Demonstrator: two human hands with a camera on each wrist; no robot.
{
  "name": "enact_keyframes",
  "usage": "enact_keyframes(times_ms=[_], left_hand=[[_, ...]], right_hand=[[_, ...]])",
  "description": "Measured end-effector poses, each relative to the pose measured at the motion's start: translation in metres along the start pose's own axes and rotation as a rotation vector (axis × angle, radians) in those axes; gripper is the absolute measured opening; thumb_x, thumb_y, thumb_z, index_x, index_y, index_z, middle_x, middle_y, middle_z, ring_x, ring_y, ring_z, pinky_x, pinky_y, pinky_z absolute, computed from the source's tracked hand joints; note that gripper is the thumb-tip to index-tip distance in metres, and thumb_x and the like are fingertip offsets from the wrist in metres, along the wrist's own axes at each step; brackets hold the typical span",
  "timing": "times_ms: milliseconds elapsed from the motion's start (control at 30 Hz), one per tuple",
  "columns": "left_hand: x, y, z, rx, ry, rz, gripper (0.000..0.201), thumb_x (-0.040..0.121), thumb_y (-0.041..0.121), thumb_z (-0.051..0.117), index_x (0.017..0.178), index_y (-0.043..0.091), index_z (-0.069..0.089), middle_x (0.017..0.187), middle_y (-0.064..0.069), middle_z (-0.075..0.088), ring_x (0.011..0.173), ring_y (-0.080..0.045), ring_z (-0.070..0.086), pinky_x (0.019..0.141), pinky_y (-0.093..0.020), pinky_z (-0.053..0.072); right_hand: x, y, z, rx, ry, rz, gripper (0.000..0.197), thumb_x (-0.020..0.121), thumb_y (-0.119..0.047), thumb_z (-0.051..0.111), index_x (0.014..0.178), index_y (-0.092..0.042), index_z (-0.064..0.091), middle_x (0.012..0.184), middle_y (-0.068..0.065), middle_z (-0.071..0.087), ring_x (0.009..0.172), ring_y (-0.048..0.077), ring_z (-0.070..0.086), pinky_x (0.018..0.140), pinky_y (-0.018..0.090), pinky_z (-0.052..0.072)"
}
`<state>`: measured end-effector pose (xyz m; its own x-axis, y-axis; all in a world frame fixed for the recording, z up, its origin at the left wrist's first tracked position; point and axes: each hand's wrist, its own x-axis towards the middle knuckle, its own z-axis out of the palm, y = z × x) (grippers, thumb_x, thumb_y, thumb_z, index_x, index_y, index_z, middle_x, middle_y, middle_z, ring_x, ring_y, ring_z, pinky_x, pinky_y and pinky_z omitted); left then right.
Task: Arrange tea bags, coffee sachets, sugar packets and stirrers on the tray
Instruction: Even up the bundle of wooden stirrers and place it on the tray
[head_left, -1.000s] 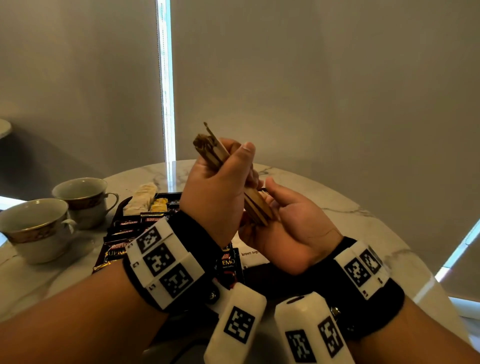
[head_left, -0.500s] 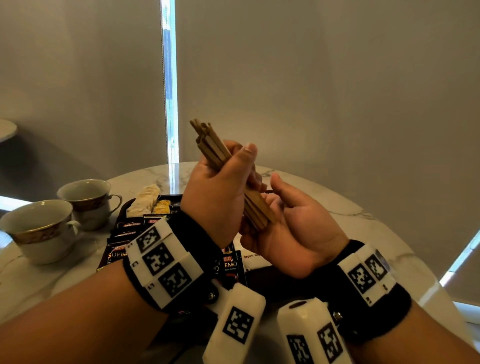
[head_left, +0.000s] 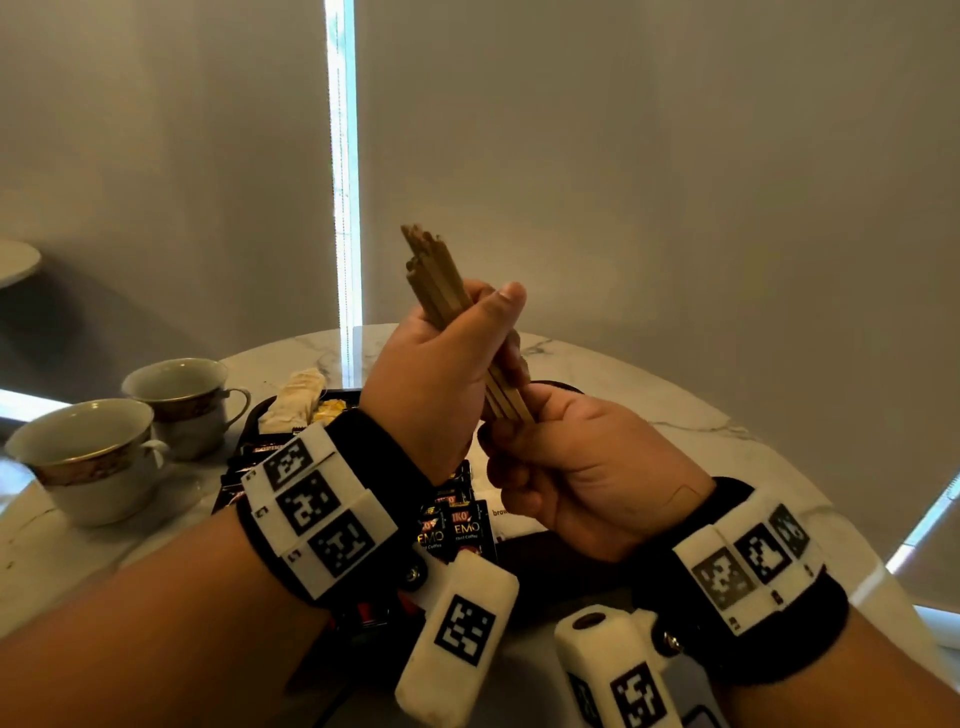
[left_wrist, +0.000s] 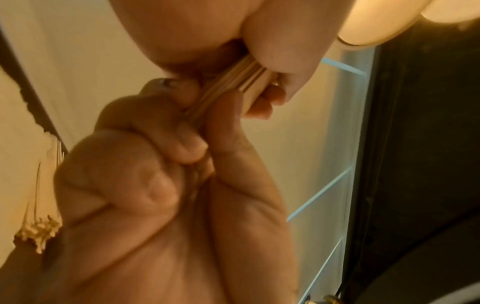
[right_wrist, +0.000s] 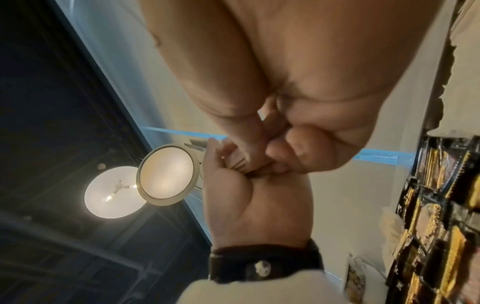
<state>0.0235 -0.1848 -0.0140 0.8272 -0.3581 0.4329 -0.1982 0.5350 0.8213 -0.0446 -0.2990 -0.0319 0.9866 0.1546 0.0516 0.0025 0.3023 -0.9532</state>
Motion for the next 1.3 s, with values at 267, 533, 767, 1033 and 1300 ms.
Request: enact_keyframes(times_ms=[267, 533, 767, 1033, 1300], left_hand=[[-0.003, -0.006, 0.000, 0.064, -0.052, -0.051, 0.021, 0.089, 0.034, 0.070, 0.072, 0.025, 0.060, 0.065, 0.001, 0.055, 0.063, -0.021, 0.058, 0.057, -0.033, 0.049], [-0.006, 0.001, 0.003, 0.260, -0.021, -0.120, 0.025, 0.098, 0.029, 0.062, 0.077, 0.018, 0.056, 0.059, 0.005, 0.050, 0.057, -0.018, 0.051, 0.061, -0.040, 0.052], [-0.014, 0.020, 0.000, 0.946, -0.437, -0.279, 0.017, 0.096, 0.037, 0.064, 0.085, 0.027, 0.055, 0.062, 0.005, 0.055, 0.042, -0.001, 0.050, 0.047, -0.017, 0.047], [-0.022, 0.015, 0.014, 1.228, -0.599, -0.261, 0.024, 0.093, 0.040, 0.067, 0.075, 0.033, 0.052, 0.069, 0.008, 0.057, 0.064, -0.004, 0.059, 0.060, -0.018, 0.042], [-0.026, 0.021, 0.019, 1.263, -0.623, -0.254, 0.010, 0.096, 0.036, 0.063, 0.088, 0.032, 0.059, 0.082, 0.006, 0.063, 0.074, -0.006, 0.060, 0.070, -0.022, 0.049]], right_hand=[[0.000, 0.000, -0.001, 0.037, 0.008, 0.064, 0.017, 0.086, 0.006, 0.051, 0.089, -0.010, 0.058, 0.073, 0.005, 0.053, 0.057, 0.015, 0.043, 0.047, 0.023, 0.031], [-0.012, -0.019, -0.008, -0.453, 0.090, 0.065, 0.021, 0.083, -0.039, 0.071, 0.091, -0.020, 0.076, 0.096, 0.006, 0.073, 0.088, 0.024, 0.066, 0.076, 0.038, 0.050], [-0.026, -0.058, -0.029, -0.633, 0.516, -0.409, 0.105, 0.040, -0.108, 0.033, 0.120, -0.044, 0.059, 0.136, -0.003, 0.058, 0.127, 0.018, 0.053, 0.102, 0.045, 0.042], [-0.021, -0.037, -0.010, -1.008, 0.221, -0.349, 0.144, 0.033, -0.110, 0.008, 0.154, -0.034, 0.029, 0.164, -0.010, 0.024, 0.145, -0.005, 0.022, 0.122, 0.028, 0.017], [-0.012, -0.024, -0.008, -0.853, 0.164, -0.266, 0.103, 0.038, -0.109, 0.018, 0.124, -0.061, 0.047, 0.140, -0.025, 0.047, 0.133, -0.002, 0.037, 0.117, 0.048, 0.028]])
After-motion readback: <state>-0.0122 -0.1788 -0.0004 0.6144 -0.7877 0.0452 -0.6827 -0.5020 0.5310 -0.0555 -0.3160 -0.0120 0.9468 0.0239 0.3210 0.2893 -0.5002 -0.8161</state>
